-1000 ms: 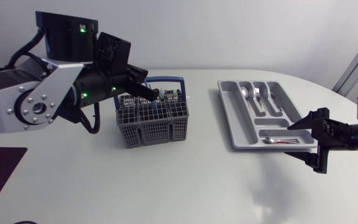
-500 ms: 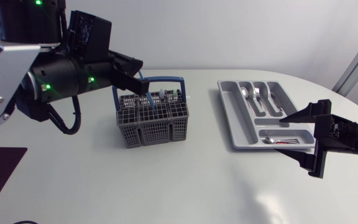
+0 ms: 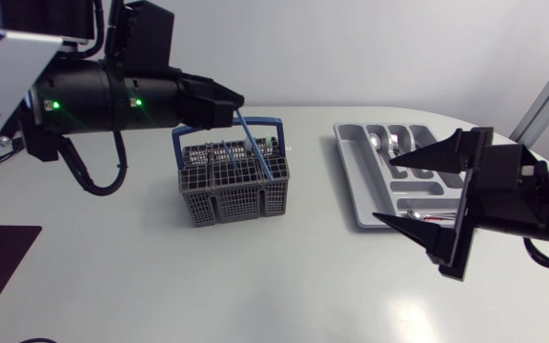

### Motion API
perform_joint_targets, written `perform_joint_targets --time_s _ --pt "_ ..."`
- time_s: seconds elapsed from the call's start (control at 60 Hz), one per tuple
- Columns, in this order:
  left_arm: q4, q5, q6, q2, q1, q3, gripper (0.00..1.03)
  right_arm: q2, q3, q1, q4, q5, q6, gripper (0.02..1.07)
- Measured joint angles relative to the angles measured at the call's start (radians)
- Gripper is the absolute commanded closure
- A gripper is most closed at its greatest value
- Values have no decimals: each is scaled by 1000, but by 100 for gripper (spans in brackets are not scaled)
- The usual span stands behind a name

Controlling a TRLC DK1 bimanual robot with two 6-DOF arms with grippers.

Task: Unload the cutlery basket into the drawer organizer.

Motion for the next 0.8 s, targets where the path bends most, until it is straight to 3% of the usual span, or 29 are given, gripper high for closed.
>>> perform_joint_targets --time_s 0.233,0.483,0.8 --pt "-1 173 -23 102 10 18 99 105 32 165 42 25 164 18" --pt "-6 288 -27 171 5 60 99 259 115 216 73 16 233 23" --pt "-8 329 -27 173 -33 77 99 383 178 220 94 -21 271 55"
